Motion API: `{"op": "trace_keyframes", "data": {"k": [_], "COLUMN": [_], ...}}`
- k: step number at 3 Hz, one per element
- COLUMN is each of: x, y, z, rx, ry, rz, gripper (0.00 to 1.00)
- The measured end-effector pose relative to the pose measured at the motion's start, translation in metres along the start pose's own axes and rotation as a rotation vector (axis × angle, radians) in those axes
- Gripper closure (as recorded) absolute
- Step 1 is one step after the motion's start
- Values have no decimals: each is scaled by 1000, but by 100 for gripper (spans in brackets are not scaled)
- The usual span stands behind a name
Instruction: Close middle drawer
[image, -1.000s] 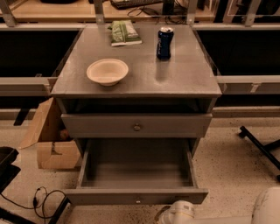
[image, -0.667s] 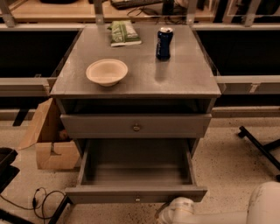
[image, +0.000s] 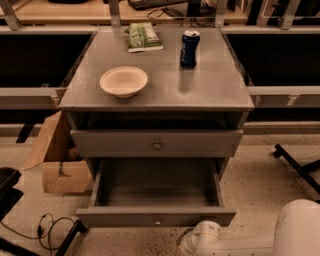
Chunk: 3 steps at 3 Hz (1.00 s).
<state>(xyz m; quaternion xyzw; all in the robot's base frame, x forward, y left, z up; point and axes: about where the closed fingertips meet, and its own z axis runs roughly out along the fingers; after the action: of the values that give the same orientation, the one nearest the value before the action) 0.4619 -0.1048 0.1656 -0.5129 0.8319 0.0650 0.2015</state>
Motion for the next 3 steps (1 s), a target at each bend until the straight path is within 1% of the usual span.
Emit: {"op": "trace_keyframes", "data": {"k": [3], "x": [-17], "y": [-16], "z": [5], "rx": [-21], "ry": [5], "rz": [-35], "gripper": [100]}}
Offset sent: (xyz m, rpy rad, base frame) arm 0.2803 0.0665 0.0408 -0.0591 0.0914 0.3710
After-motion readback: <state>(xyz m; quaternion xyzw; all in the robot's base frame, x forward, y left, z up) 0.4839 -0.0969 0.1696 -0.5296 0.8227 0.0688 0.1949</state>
